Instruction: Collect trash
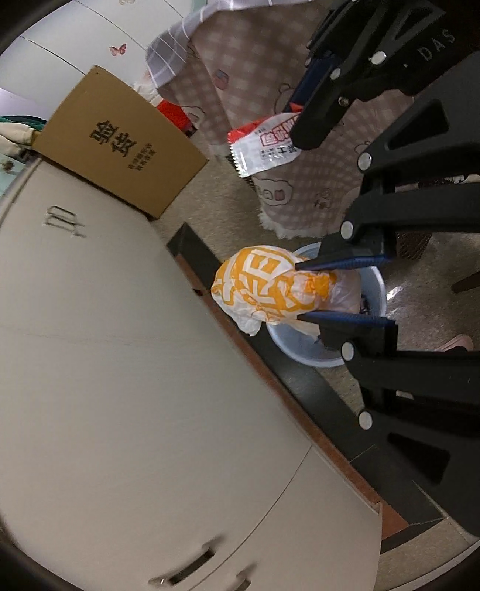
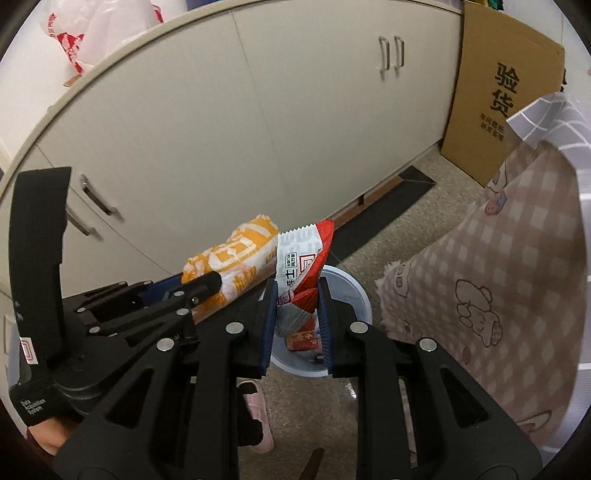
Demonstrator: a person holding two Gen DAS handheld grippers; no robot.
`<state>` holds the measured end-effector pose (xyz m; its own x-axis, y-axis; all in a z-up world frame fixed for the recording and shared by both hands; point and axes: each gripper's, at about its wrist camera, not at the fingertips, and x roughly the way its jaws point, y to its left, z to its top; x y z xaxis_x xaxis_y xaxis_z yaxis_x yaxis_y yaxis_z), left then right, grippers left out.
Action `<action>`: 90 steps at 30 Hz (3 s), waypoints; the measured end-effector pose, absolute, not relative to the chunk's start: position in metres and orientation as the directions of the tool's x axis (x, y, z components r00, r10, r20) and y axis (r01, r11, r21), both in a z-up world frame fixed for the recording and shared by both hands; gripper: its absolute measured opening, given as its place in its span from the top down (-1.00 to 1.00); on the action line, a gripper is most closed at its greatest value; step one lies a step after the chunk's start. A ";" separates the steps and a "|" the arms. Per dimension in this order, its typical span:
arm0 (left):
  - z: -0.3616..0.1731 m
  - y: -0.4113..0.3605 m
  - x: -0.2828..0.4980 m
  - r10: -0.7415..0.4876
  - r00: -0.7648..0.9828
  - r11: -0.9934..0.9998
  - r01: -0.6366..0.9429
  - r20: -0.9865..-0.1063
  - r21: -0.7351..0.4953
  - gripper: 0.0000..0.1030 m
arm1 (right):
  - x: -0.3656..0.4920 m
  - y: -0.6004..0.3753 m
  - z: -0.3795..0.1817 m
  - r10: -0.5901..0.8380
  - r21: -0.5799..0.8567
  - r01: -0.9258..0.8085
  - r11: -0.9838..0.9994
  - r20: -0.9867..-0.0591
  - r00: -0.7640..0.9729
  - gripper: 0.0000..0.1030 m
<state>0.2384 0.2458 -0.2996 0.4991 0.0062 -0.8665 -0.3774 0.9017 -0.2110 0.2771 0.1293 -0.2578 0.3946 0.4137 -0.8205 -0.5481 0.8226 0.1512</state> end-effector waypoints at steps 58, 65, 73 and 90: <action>-0.232 0.258 0.200 0.169 0.507 0.863 -0.491 -0.845 -0.122 -0.47 | 0.264 0.107 -0.218 0.475 0.207 -0.489 0.847 -0.708 0.523 -0.24; -0.150 0.220 0.163 0.214 0.656 0.898 -0.424 -0.724 -0.119 -0.56 | 0.222 0.078 -0.154 0.460 0.141 -0.485 0.863 -0.614 0.641 -0.34; -0.079 0.166 0.118 0.190 0.802 0.933 -0.328 -0.567 -0.151 -0.70 | 0.163 0.010 -0.086 0.397 0.108 -0.397 0.912 -0.486 0.779 -0.47; 0.008 0.048 0.022 0.116 0.949 0.991 -0.131 -0.293 -0.035 -0.78 | 0.036 -0.092 -0.014 0.232 0.078 -0.219 0.972 -0.267 0.935 -0.74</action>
<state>0.0215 0.0481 0.0079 0.9491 0.1156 -0.2929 -0.1314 0.9907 -0.0346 0.0358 -0.0917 -0.0145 0.9354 0.2325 -0.2665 -0.2194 0.9725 0.0782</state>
